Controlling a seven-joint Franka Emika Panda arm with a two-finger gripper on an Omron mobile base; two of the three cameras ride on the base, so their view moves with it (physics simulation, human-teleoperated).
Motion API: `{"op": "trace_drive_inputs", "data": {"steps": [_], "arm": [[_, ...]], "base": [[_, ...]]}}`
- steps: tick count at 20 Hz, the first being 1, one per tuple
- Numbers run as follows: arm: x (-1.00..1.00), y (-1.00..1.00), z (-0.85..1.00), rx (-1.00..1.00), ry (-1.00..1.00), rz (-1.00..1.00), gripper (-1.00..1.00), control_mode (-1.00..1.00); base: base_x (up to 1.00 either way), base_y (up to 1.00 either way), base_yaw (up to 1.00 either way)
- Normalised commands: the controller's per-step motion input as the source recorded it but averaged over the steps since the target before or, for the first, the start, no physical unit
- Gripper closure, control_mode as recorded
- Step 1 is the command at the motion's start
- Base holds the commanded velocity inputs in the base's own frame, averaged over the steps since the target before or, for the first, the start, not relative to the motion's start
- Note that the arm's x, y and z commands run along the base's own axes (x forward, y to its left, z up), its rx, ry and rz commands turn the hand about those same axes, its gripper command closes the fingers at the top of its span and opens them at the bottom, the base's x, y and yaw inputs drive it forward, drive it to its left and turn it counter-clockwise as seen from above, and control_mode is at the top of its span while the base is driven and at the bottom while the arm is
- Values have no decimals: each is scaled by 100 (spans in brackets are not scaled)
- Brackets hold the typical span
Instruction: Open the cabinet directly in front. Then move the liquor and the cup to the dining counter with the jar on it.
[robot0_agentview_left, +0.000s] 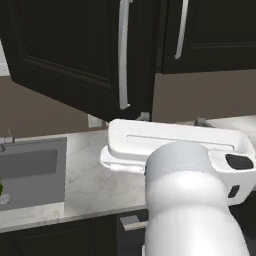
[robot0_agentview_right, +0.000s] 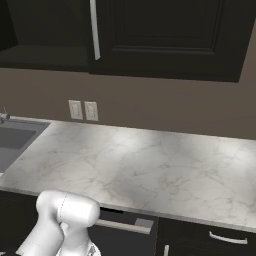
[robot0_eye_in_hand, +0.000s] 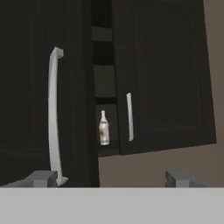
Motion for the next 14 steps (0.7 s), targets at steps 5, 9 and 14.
{"op": "trace_drive_inputs", "data": {"steps": [5,9,14], "arm": [[-39,-92,-2,26,0,42,-100,-100],[-48,-69,0,17,0,57,-100,-100],[8,-78,4,20,0,50,-100,-100]], "base": [[0,0,0],[0,0,0],[0,0,0]]}}
